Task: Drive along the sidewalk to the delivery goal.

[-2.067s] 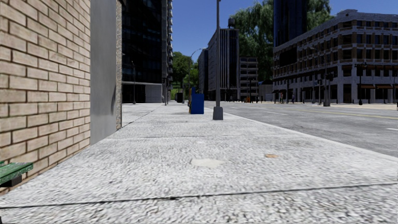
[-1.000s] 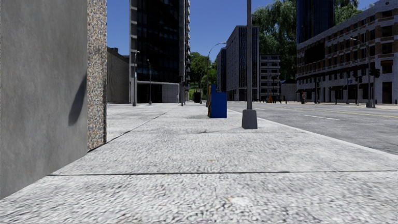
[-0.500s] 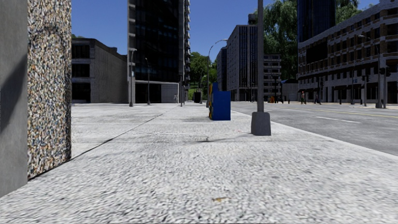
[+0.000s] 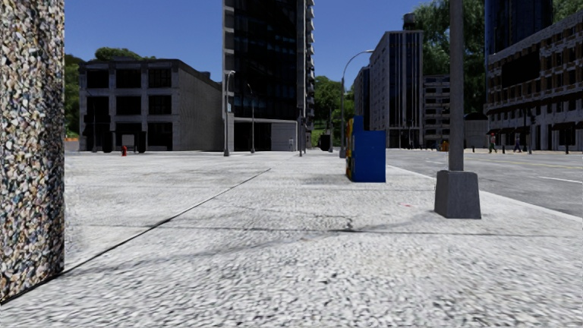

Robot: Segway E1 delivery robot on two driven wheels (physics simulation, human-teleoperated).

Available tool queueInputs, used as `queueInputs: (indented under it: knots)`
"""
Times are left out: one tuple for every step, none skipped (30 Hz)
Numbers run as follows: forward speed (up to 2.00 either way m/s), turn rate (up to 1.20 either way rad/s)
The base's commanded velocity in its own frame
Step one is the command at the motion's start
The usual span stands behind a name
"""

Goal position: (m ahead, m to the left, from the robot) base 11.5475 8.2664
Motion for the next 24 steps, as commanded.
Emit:
queueInputs:
  knots:
    - [2.00,0.50]
    - [2.00,0.50]
    - [2.00,0.50]
    - [2.00,0.50]
    - [2.00,0.50]
    - [2.00,0.50]
    - [2.00,0.50]
    - [2.00,0.50]
    - [2.00,0.50]
    - [2.00,0.50]
    - [2.00,0.50]
    - [2.00,0.49]
    - [2.00,0.49]
    - [2.00,0.49]
    - [2.00,0.49]
    - [2.00,0.49]
    - [2.00,0.49]
    - [2.00,0.49]
    - [2.00,0.49]
    - [2.00,0.48]
    - [2.00,0.48]
    - [2.00,0.48]
    - [2.00,0.47]
    - [2.00,0.46]
